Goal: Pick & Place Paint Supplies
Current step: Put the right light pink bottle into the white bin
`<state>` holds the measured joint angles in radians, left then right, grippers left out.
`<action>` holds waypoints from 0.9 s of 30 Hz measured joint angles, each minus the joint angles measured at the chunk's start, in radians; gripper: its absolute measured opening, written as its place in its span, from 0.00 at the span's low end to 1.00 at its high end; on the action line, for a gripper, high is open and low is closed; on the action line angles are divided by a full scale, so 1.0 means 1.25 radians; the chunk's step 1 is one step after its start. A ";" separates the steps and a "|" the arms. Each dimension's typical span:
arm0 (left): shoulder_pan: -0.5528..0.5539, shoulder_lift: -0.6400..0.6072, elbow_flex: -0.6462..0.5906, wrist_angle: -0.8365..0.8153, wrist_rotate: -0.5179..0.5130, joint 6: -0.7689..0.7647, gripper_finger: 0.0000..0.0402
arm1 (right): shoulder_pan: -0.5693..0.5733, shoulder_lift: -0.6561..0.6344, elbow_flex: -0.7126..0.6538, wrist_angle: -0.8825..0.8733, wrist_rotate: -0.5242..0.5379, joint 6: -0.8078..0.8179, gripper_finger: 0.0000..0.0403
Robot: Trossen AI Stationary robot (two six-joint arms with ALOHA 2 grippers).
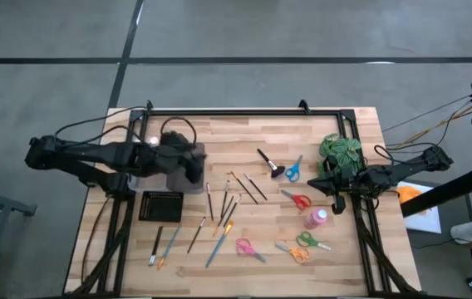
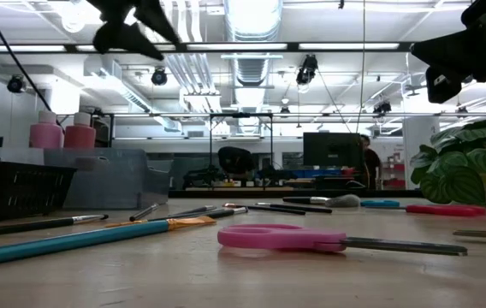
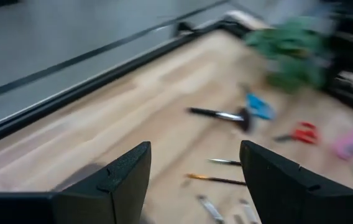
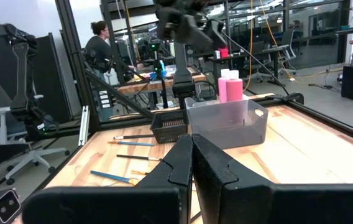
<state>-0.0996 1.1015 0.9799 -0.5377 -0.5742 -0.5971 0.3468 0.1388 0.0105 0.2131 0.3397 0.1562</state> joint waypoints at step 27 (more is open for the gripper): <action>-0.103 0.000 -0.226 0.618 0.364 0.370 0.61 | 0.000 0.000 0.000 0.000 0.000 0.000 0.02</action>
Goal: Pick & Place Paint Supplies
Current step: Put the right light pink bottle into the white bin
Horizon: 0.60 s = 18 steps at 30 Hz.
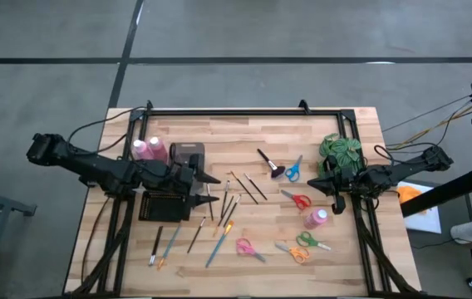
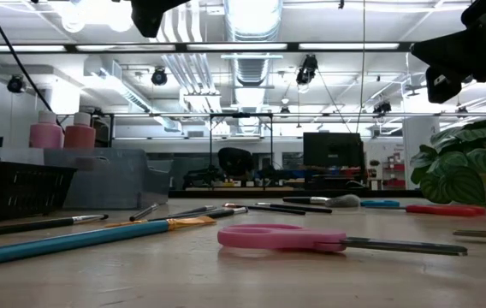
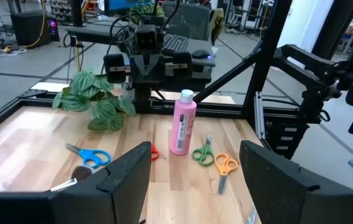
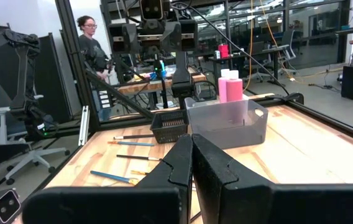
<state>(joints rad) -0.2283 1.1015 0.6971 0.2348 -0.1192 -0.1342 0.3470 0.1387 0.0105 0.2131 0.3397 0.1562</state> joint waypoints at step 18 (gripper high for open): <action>0.000 0.000 0.000 -0.023 0.000 0.003 0.61 | 0.000 0.000 0.000 0.000 0.000 0.000 0.02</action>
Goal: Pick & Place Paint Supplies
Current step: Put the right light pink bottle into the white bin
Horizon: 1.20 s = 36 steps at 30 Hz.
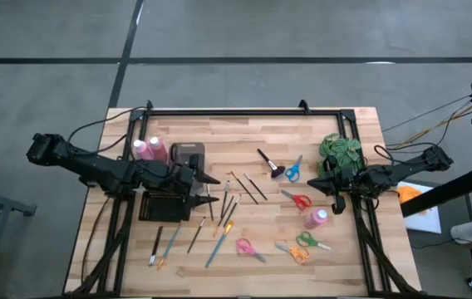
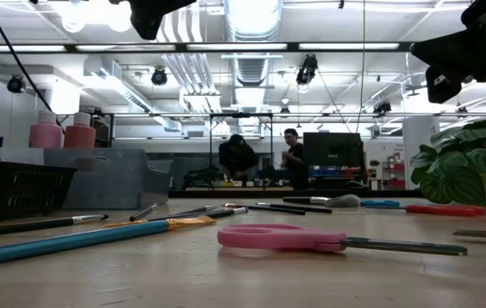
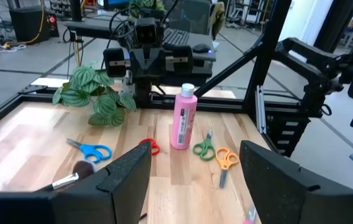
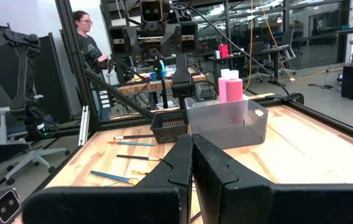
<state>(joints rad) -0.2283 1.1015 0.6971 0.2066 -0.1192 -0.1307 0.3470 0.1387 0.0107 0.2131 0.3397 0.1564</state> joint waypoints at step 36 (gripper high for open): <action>0.000 0.000 0.000 -0.224 0.000 0.000 0.61 | 0.000 0.000 0.000 0.000 0.000 0.000 0.02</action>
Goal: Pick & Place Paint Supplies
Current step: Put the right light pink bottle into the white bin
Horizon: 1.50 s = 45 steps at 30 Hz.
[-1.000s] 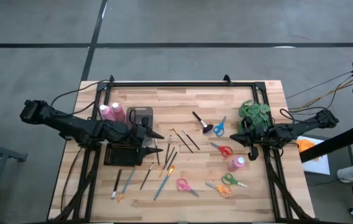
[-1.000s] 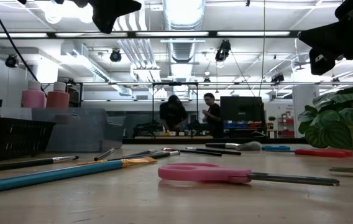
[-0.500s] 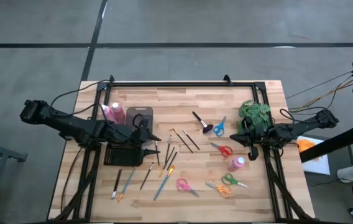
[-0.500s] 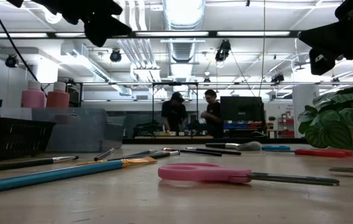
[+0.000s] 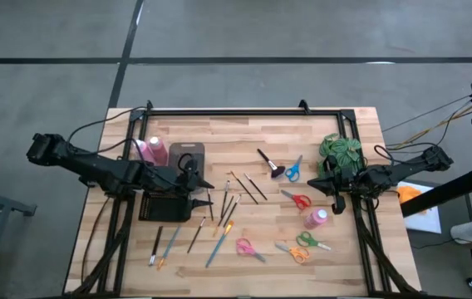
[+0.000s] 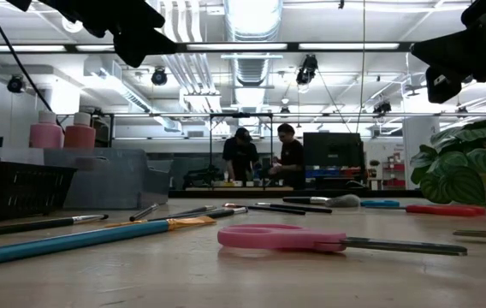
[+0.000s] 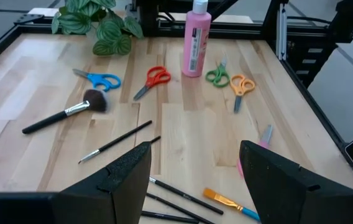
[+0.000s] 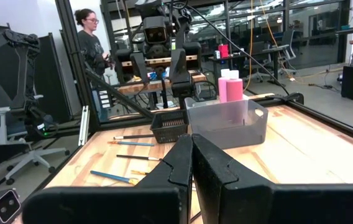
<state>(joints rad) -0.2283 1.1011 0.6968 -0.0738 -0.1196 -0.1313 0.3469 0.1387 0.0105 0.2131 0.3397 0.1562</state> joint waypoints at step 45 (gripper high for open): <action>0.000 0.000 0.000 -0.005 0.000 0.000 0.61 | 0.038 0.844 0.990 -1.154 -0.305 0.435 0.02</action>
<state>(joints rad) -0.2280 1.1011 0.6970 -0.0799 -0.1196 -0.1316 0.3947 1.1933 1.2483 -1.2292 -0.0415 0.7006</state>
